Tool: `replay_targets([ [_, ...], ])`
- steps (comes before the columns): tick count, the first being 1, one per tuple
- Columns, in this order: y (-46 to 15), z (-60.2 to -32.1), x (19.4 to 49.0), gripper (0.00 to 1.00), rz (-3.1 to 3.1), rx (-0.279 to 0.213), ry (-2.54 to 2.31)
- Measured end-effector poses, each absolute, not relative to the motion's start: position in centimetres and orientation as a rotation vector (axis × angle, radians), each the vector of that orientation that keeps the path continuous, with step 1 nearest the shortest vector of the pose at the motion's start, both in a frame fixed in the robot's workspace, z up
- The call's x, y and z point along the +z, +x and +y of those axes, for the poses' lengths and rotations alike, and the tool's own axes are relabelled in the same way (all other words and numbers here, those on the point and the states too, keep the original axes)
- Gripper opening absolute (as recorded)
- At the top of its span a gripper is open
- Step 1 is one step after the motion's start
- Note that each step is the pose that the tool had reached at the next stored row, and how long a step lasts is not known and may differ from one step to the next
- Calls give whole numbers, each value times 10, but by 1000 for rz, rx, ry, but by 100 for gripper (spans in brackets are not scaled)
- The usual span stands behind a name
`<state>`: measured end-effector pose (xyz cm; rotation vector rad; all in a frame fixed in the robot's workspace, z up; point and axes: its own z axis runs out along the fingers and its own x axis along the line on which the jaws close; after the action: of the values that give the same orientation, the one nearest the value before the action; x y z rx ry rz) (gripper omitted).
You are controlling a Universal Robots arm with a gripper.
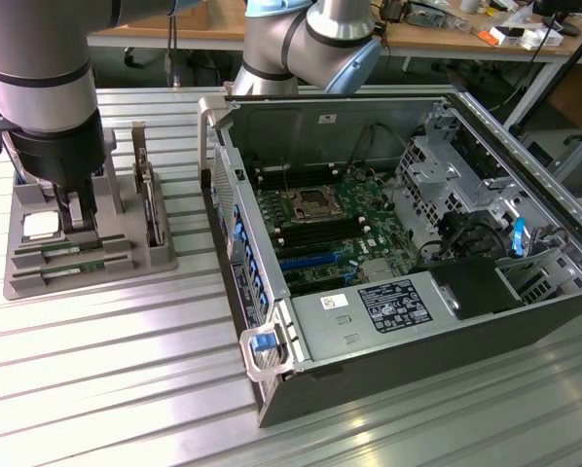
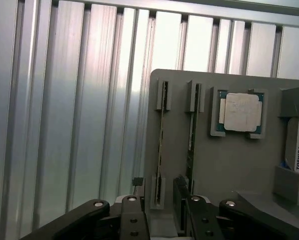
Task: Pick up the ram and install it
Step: 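Pick up the ram and move it above insertion slot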
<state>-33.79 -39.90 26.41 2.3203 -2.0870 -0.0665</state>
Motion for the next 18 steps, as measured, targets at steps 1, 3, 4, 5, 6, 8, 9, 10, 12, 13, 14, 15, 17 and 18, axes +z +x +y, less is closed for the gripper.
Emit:
replay_targets([
  [1,-339,-399,263,36,-2087,-66,2321],
  [3,-340,-399,261,36,-2087,-66,2320],
  [4,-340,-399,260,36,-2087,-66,2320],
  [5,-341,-399,259,36,-2087,-66,2320],
  [6,-341,-399,259,36,-2087,-66,2320],
  [8,-342,-399,257,36,-2087,-66,2320],
  [9,-342,-399,256,36,-2087,-66,2320],
  [10,-342,-399,255,36,-2087,-66,2320],
  [12,-343,-399,253,36,-2087,-66,2320],
  [13,-343,-399,252,36,-2087,-66,2320],
  [14,-343,-399,251,36,-2087,-66,2320],
  [15,-343,-399,250,36,-2087,-66,2320],
  [17,-345,-399,247,36,-2087,-66,2320],
  [18,-346,-399,246,36,-2087,-66,2320],
])
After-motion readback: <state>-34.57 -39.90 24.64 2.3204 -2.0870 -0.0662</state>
